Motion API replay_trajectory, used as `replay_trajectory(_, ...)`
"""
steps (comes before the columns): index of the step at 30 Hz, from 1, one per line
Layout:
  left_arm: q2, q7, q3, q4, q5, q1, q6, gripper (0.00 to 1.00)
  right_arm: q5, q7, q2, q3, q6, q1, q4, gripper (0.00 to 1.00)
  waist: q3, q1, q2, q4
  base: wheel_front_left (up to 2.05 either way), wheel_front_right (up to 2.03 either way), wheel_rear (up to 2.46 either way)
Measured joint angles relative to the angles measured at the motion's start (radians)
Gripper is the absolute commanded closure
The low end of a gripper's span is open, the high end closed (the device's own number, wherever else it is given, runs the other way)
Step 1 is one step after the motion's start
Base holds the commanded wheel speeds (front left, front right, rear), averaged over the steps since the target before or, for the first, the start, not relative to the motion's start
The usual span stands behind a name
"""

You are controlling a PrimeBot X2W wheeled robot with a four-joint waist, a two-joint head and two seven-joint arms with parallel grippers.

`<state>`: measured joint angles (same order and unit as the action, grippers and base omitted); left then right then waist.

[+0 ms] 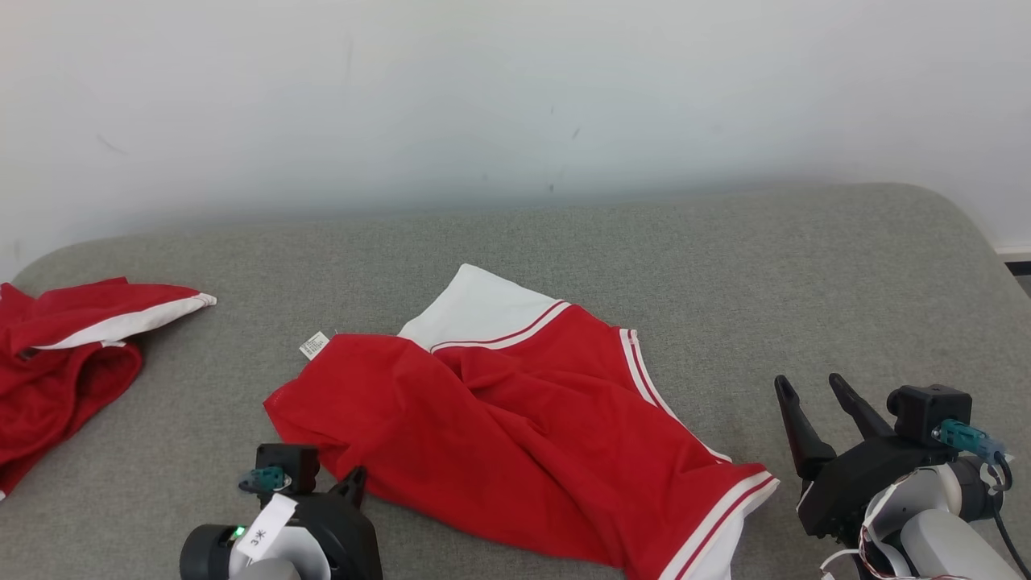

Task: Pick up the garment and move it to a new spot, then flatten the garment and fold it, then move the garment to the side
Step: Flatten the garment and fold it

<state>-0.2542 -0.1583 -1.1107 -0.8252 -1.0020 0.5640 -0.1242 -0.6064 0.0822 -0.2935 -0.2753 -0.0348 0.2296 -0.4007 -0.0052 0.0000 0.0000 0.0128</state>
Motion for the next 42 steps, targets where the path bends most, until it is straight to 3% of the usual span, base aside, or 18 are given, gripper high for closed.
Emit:
replay_trajectory(12,0.011,-0.029,0.008,0.015,0.060,0.128,0.000,1.00,0.000,-0.003,-0.005,0.005,0.000,0.000,0.002,0.00,-0.003,0.0000,0.0000,0.003,0.00,0.00,0.00)
replay_trajectory(19,0.063,-0.030,0.019,0.057,0.080,0.247,0.002,1.00,0.001,-0.012,0.009,-0.020,0.000,0.007,0.002,0.00,-0.003,0.0000,0.0000,-0.017,0.00,0.00,0.00)
replay_trajectory(29,0.150,0.018,0.005,-0.064,0.051,0.261,0.054,1.00,0.002,-0.020,0.005,-0.024,0.000,0.027,0.015,0.00,0.025,0.0000,0.0000,-0.085,0.00,0.00,0.00)
replay_trajectory(30,0.152,0.018,0.006,-0.072,0.051,0.261,0.054,0.87,0.002,-0.020,0.004,-0.020,0.000,0.028,0.016,0.00,0.031,0.0000,0.0000,-0.090,0.00,0.00,0.00)
replay_trajectory(31,0.156,0.016,0.005,-0.083,0.053,0.264,0.054,0.58,0.002,-0.020,0.001,-0.015,0.000,0.027,0.015,0.00,0.038,0.0000,0.0000,-0.094,0.00,0.00,0.00)
replay_trajectory(32,0.158,0.013,0.004,-0.094,0.056,0.266,0.055,0.00,0.002,-0.019,-0.002,-0.009,0.000,0.027,0.015,0.00,0.044,0.0001,0.0000,-0.097,0.00,0.00,0.00)
replay_trajectory(42,0.144,-0.012,-0.018,-0.162,0.091,0.268,0.061,0.00,-0.003,-0.005,-0.006,0.004,0.000,0.022,-0.003,0.00,0.049,0.0001,0.0000,-0.070,0.00,0.00,0.00)
